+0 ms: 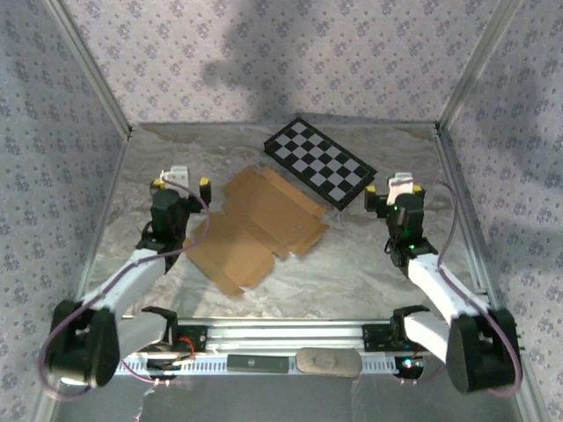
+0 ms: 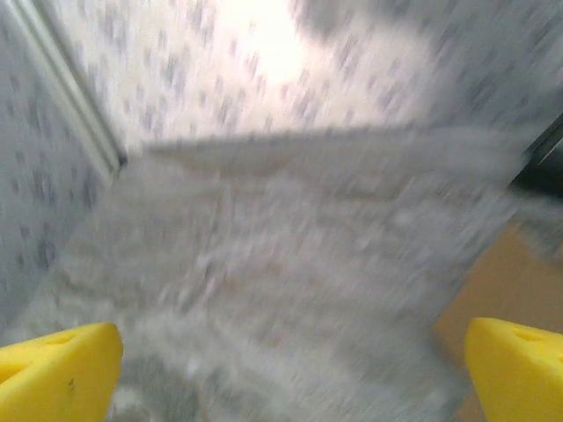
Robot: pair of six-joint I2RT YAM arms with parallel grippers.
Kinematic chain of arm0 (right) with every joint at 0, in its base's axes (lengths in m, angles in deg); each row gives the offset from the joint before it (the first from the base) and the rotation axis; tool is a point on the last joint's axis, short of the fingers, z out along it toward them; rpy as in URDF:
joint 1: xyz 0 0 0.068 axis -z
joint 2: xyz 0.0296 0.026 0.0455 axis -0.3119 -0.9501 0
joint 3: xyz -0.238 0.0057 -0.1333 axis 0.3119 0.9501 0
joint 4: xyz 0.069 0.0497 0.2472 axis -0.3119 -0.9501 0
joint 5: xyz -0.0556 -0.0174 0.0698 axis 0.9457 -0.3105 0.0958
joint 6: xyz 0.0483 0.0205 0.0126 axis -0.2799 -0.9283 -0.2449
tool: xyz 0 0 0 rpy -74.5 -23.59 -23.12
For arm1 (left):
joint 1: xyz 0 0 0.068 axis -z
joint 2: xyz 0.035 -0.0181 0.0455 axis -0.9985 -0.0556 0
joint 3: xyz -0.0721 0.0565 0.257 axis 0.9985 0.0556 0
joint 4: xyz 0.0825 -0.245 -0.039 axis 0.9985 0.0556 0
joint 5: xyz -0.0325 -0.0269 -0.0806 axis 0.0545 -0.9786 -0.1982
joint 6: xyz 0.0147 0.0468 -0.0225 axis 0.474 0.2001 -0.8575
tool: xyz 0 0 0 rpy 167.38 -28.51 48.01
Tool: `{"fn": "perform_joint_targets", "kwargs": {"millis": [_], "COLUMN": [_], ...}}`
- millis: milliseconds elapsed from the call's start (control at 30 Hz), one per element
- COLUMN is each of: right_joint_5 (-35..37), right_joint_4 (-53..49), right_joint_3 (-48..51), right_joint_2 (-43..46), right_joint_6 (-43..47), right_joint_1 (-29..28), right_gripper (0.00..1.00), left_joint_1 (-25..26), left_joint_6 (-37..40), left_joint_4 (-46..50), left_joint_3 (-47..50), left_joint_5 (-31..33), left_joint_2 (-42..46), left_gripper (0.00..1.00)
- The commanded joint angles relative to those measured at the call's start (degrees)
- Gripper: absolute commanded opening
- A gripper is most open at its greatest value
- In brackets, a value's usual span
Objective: Fold the paper box
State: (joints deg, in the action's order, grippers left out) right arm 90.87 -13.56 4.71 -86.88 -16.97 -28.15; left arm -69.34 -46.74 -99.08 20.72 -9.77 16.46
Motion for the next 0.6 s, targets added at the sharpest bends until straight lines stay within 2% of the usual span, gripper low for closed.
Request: {"fn": "perform_joint_targets", "kwargs": {"millis": [0, 33, 67, 100, 133, 167, 200, 267, 333, 367, 467, 567], "right_joint_5": [2.4, -1.8, -6.2, -10.0, -16.4, -19.7, -18.8, -11.9, -2.5, -0.4, -2.0, -6.3], "right_joint_4": [-25.1, -31.7, -37.1, -40.8, -41.9, -43.8, -47.4, -51.3, -50.1, -48.6, -47.1, -44.2], "right_joint_3": [-18.5, -23.8, -27.3, -28.9, -29.7, -30.4, -31.6, -31.7, -29.2, -28.0, -28.2, -28.8], "right_joint_2": [7.1, 7.2, 6.9, 6.7, 6.5, 5.9, 4.9, 3.6, 2.2, 0.5, -8.1, -16.6], "right_joint_6": [-14.1, -20.5, -27.9, -32.3, -34.4, -35.6, -37.2, -41.2, -42.4, -42.8, -45.3, -46.2], "right_joint_1": [-0.9, -0.1, 0.7, 1.4, 2.1, 1.1, -0.9, -9.6, -19.2, -21.7, -22.2, -19.1], "right_gripper": [1.0, 1.0, 1.0, 1.0, 1.0, 1.0, 1.0, 0.98, 0.92, 0.86, 0.78, 0.73], "left_joint_1": [2.2, 1.4, 0.5, -1.6, -2.7, -1.7, 0.8, 8.8, 13.3, 15.2, 17.3, 18.1], "left_joint_6": [-19.1, -28.2, -35.1, -36.4, -37.7, -38.3, -37.7, -37.7, -39.0, -40.3, -43.9, -45.8], "left_joint_4": [31.3, 38.3, 40.0, 38.4, 39.5, 44.0, 48.6, 56.8, 57.5, 56.8, 52.3, 48.8], "left_joint_3": [-17.9, -21.9, -22.4, -22.3, -24.0, -26.8, -29.6, -31.8, -28.7, -26.3, -18.7, -14.6], "left_joint_5": [5.8, 3.2, -2.4, -11.8, -19.0, -22.3, -21.8, -15.9, -16.7, -16.9, -17.7, -18.1], "left_joint_2": [3.3, 3.0, 2.9, 2.6, 1.4, -0.1, -1.3, -2.3, -1.9, -1.6, -2.3, -6.9], "left_gripper": [1.0, 1.0, 1.0, 1.0, 0.95, 0.87, 0.83, 0.82, 0.82, 0.8, 0.76, 0.72]}}
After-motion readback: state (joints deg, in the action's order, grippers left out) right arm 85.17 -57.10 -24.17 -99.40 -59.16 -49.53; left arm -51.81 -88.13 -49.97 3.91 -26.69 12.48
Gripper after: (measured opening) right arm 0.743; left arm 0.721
